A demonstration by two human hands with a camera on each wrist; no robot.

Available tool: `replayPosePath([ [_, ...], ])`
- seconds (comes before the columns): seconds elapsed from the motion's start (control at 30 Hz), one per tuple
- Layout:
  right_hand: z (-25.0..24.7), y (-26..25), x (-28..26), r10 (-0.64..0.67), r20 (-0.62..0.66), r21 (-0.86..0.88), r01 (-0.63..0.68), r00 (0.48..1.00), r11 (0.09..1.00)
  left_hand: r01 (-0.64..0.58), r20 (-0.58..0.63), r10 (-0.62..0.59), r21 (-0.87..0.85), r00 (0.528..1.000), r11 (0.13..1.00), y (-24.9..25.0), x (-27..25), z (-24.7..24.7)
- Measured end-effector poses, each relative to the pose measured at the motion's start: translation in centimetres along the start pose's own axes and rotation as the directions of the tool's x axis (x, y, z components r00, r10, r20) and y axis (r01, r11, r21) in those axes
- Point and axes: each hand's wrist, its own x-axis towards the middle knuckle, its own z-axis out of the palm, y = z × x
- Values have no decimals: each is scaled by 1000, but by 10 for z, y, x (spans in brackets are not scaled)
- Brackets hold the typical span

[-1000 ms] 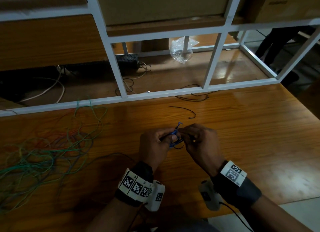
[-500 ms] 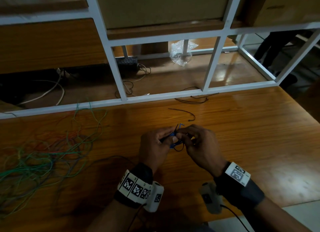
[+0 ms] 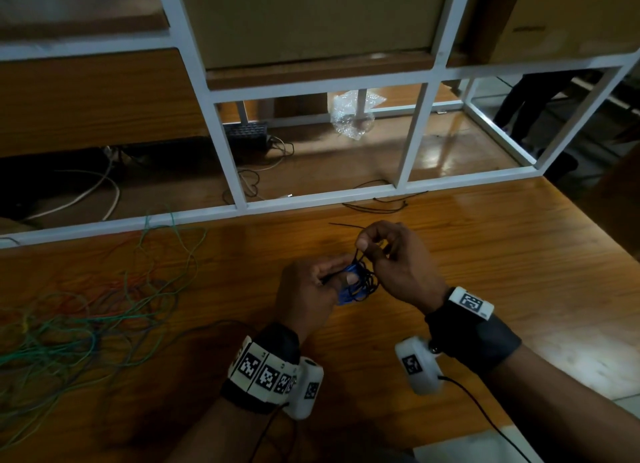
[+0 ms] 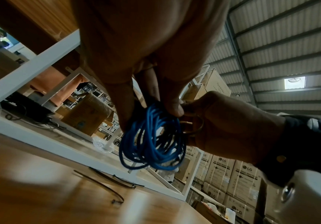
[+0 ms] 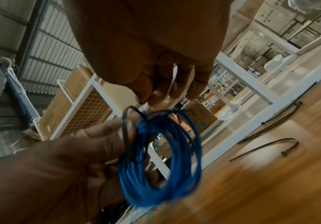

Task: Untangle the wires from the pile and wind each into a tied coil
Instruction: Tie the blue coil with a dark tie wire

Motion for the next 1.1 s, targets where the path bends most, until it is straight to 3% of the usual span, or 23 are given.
replayPosePath([
  [0.2,-16,-5,14,13,-55,46,-11,998,999,17,69,-17,3,997,1000,-10,-2,2],
  [0.3,-25,-4,19,53,-55,209,-40,997,977,31,97,-31,-3,995,1000,-12,-6,4],
  [0.4,-32,-7,21,130,16,492,-121,991,862,66,91,-63,-35,994,997,-13,-8,4],
  [0.57,-31,-13,19,147,91,656,-171,985,735,58,103,-56,-11,993,998,-11,-6,2],
  [0.73,-30,-20,17,163,35,639,-147,986,755,-19,98,4,148,995,989,-7,-10,4],
  [0.9,-27,-23,17,208,-21,611,-152,978,776,-95,80,69,386,994,917,-2,-15,9],
  [1.1,-20,-28,17,274,-48,626,-185,960,758,-99,148,45,385,988,917,-7,-19,13],
])
